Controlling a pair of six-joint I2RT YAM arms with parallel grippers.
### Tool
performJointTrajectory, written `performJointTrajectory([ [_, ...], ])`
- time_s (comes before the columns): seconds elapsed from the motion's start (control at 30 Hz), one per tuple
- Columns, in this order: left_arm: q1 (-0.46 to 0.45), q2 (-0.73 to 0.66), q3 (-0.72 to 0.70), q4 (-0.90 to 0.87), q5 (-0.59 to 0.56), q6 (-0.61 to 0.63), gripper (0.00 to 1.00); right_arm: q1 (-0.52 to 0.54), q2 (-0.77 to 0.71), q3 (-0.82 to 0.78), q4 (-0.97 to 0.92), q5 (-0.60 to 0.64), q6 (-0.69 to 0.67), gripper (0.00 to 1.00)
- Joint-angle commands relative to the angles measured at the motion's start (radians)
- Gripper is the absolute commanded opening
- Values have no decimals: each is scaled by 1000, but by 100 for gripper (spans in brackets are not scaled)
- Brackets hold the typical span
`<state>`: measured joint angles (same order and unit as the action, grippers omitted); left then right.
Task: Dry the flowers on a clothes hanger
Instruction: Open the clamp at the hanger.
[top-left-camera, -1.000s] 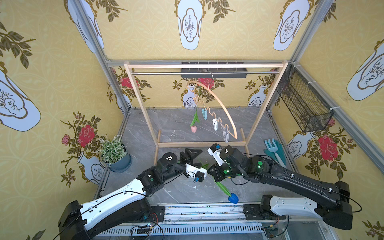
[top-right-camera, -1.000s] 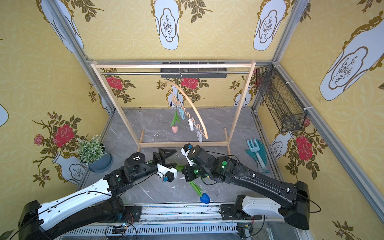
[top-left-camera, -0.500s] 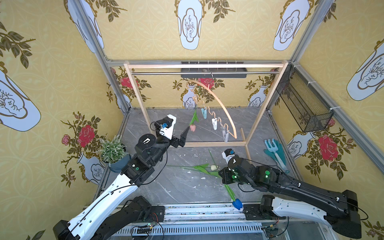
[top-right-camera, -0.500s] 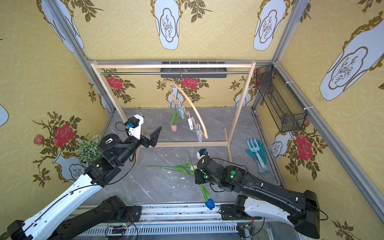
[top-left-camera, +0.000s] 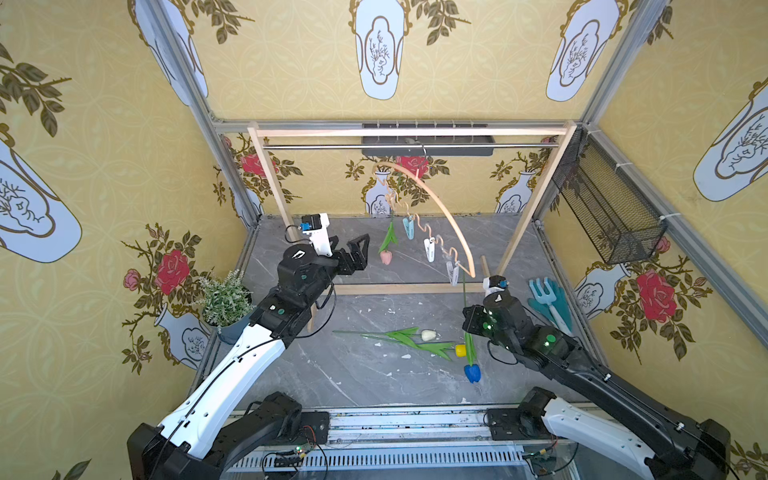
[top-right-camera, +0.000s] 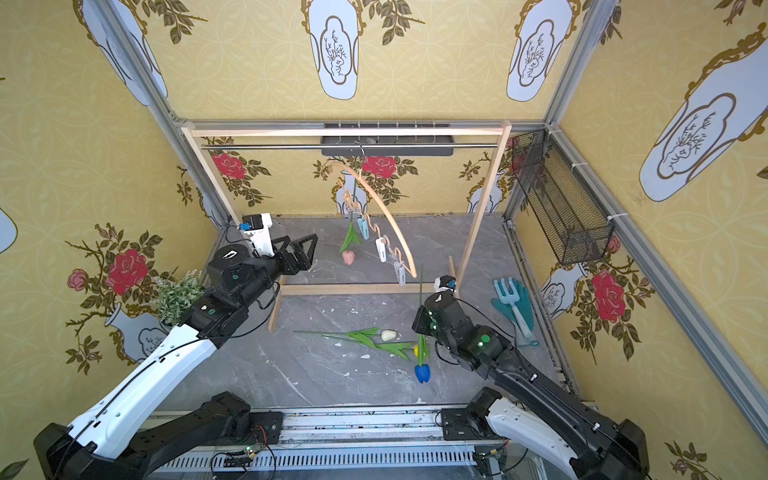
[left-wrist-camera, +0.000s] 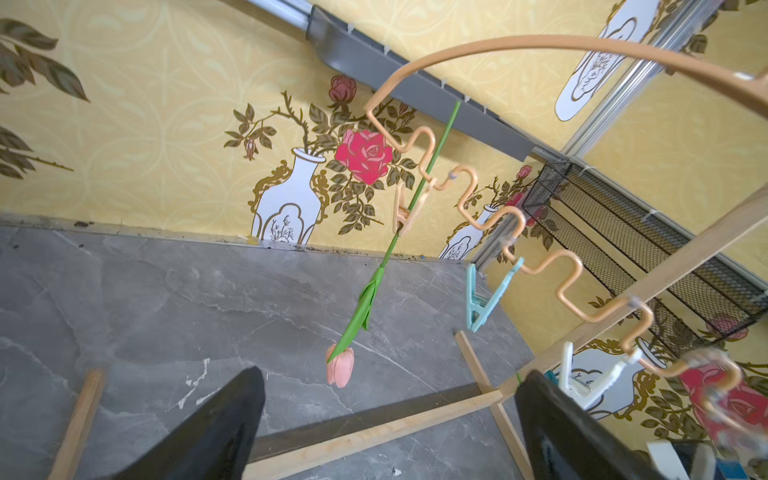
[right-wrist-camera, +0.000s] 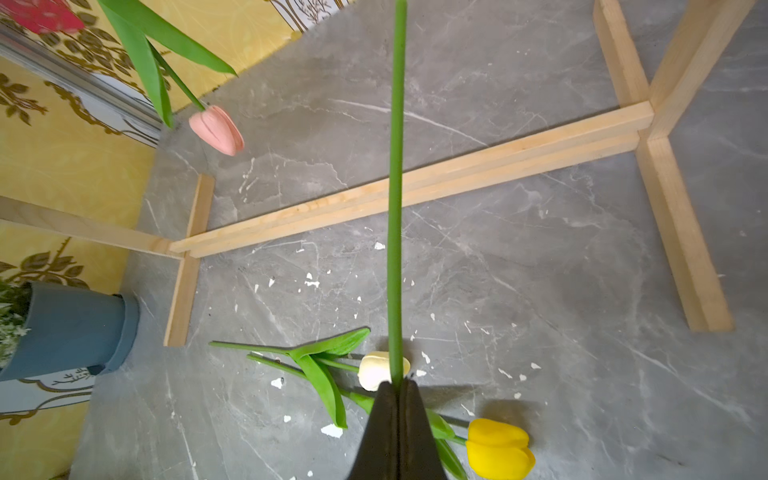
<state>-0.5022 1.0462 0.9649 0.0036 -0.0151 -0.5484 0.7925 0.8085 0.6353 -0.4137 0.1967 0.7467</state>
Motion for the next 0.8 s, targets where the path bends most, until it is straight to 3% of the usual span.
performJointTrajectory([
  [0.0,7,49,23,-22,49,-59,99,-19,-50,-51,167,30,-75,0],
  [0.13,36,99,34,-5,99,-100,85,-53,-61,-98,278,32,-148,0],
  [0.33,57,128,29,50,156,-113,74,-191,24,-94,433,-194,-205,0],
  [0.63,57,231,76,78,287,-47,76,-366,205,-103,715,-519,-175,0],
  [0.77,53,266,89,146,347,-7,75,-379,238,-103,791,-569,-177,0],
])
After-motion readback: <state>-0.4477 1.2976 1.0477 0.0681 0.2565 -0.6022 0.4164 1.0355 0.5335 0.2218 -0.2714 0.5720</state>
